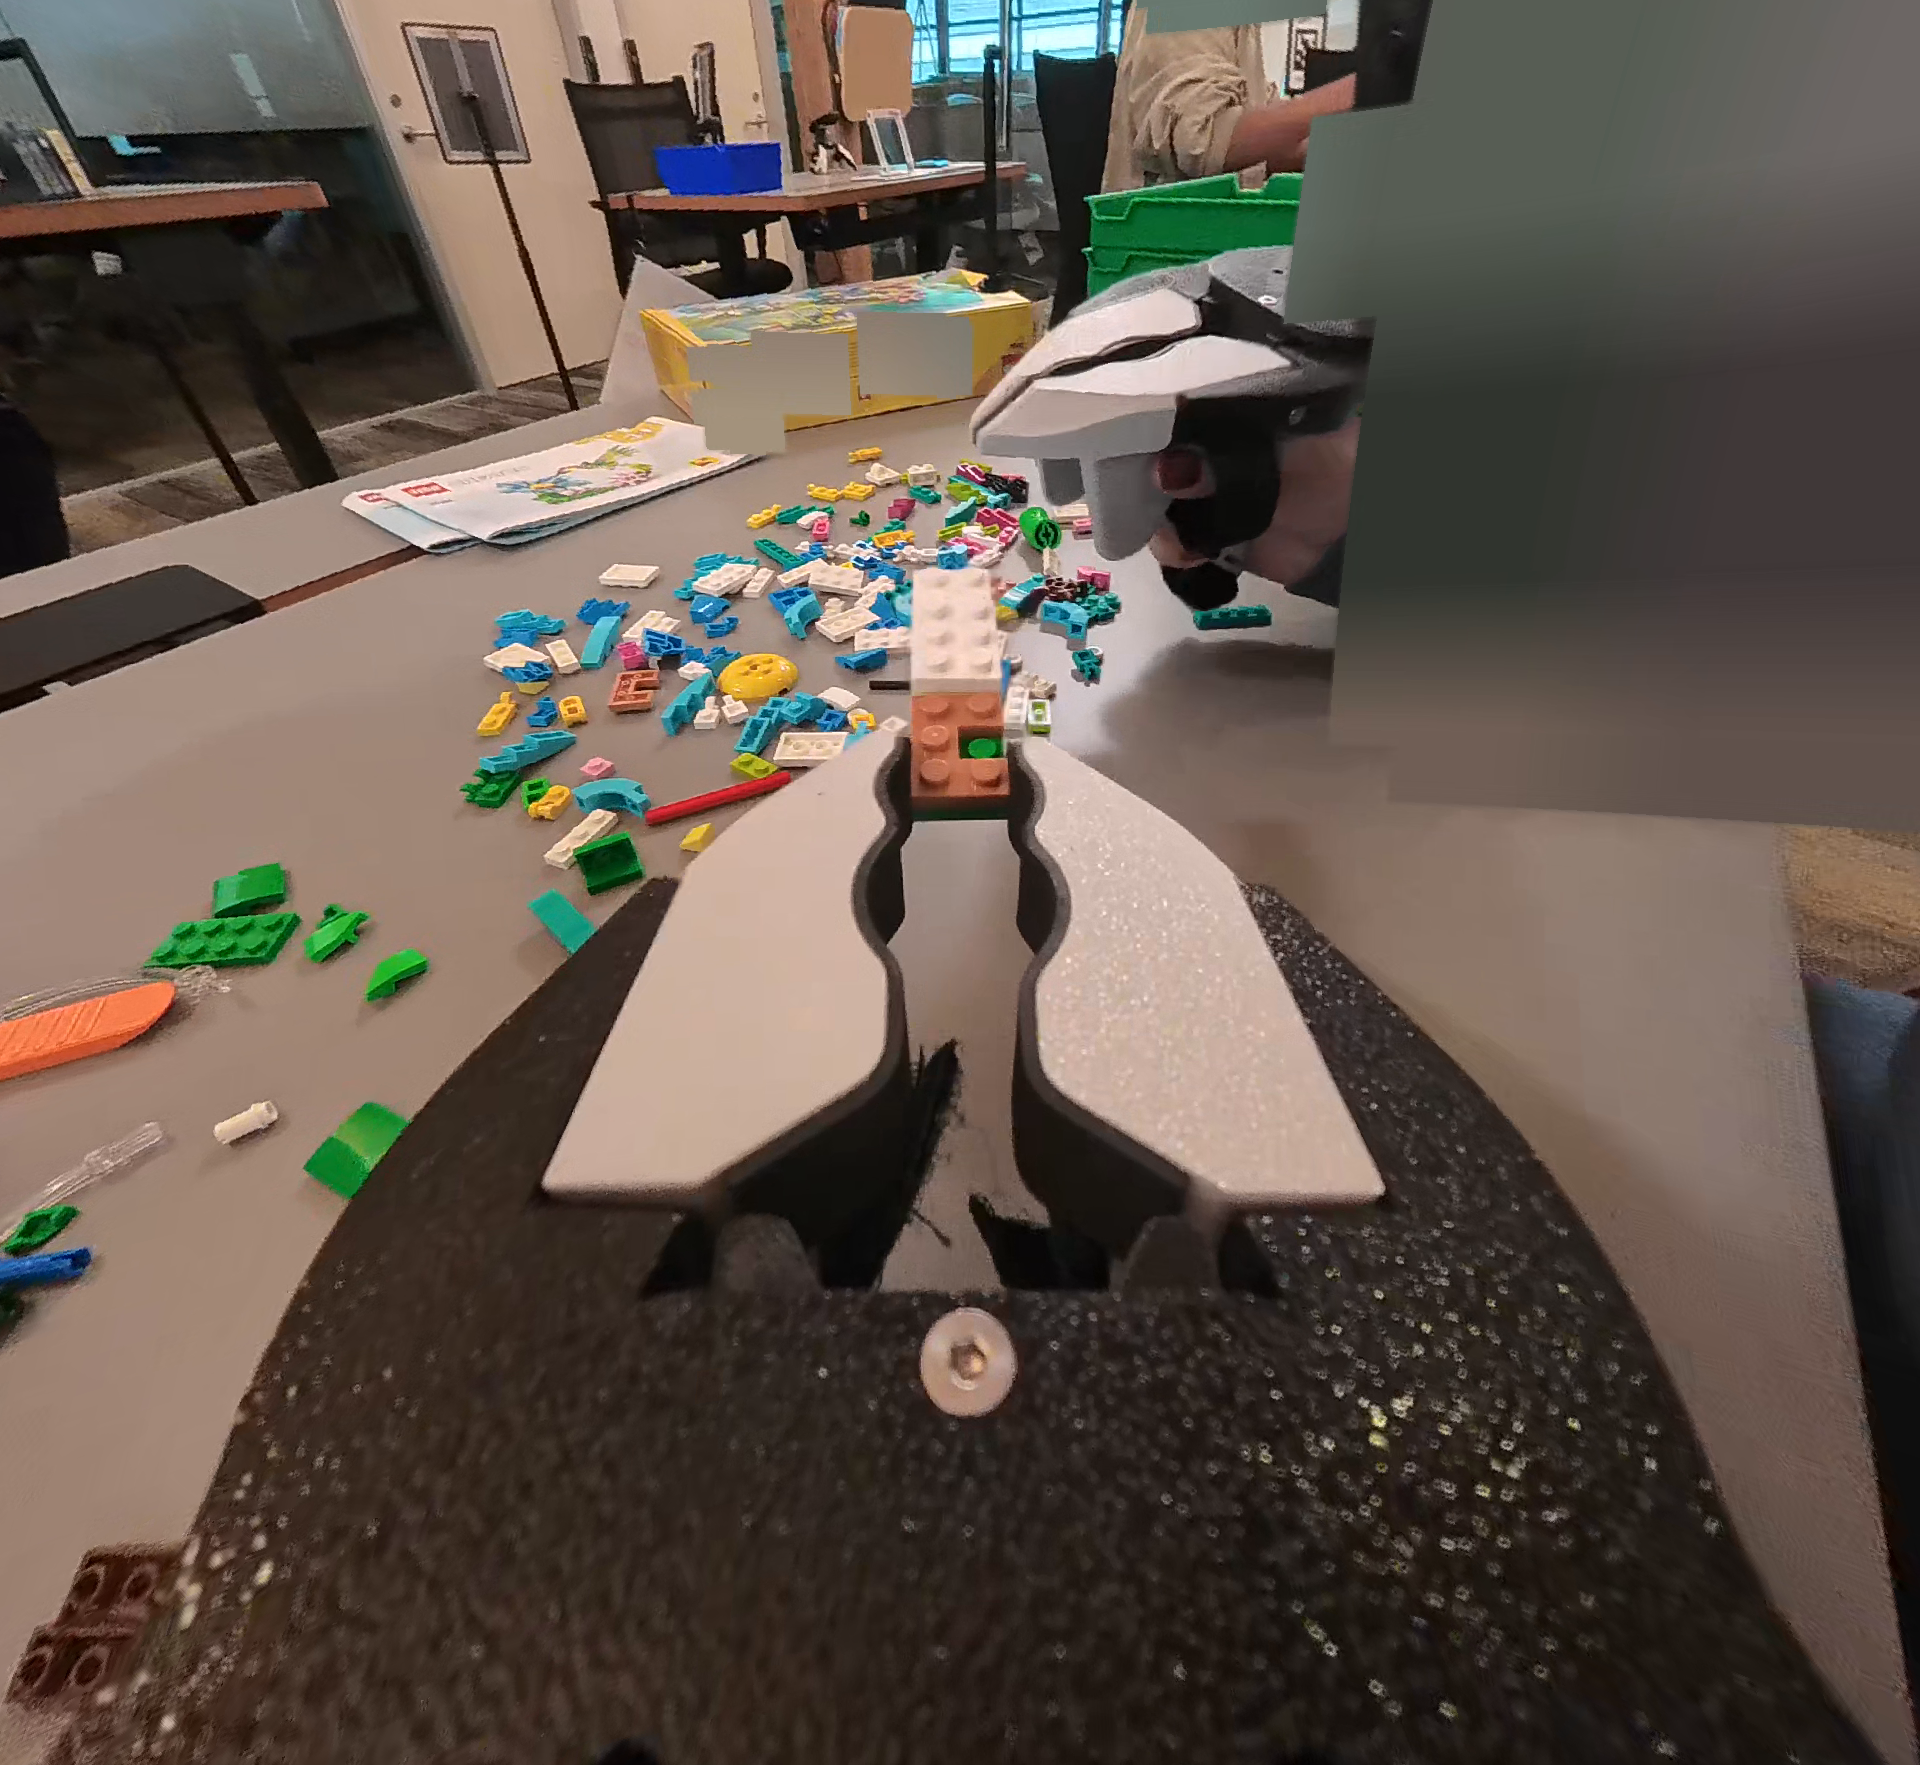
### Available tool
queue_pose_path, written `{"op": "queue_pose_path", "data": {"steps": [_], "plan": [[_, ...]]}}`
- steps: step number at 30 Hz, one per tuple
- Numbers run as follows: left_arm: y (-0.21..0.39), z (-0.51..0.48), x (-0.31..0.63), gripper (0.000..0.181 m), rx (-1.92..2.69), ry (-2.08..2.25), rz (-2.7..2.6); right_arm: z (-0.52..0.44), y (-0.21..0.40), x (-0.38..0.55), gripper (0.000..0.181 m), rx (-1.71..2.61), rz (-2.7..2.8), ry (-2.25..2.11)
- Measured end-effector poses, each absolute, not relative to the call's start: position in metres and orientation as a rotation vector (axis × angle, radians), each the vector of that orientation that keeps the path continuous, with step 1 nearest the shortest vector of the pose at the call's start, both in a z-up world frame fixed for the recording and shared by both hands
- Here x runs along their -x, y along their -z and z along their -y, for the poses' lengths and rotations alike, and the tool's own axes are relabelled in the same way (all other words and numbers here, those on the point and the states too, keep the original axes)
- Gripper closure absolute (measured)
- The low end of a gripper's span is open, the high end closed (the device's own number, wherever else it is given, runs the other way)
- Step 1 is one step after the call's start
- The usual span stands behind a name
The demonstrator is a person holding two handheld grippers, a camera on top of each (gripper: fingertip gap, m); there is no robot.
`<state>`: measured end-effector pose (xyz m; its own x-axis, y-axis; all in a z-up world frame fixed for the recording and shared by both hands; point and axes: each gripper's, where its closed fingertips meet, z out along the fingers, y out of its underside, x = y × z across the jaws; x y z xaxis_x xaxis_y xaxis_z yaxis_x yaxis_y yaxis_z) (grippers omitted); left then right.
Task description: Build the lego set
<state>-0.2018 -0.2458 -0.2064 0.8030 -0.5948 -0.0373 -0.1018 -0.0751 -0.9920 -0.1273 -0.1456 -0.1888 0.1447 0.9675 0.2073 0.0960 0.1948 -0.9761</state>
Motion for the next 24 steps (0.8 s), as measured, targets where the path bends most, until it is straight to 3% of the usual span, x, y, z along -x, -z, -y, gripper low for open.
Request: {"op": "queue_pose_path", "data": {"steps": [12,24], "plan": [[0.206,0.249,0.198,0.164,1.594,0.417,-0.598,0.136,0.169,0.121,0.181,1.094,1.144,-0.911],[0.203,0.255,0.195,0.164,1.539,0.336,-0.638,0.196,0.179,0.142,0.181,0.87,1.326,-0.753]]}}
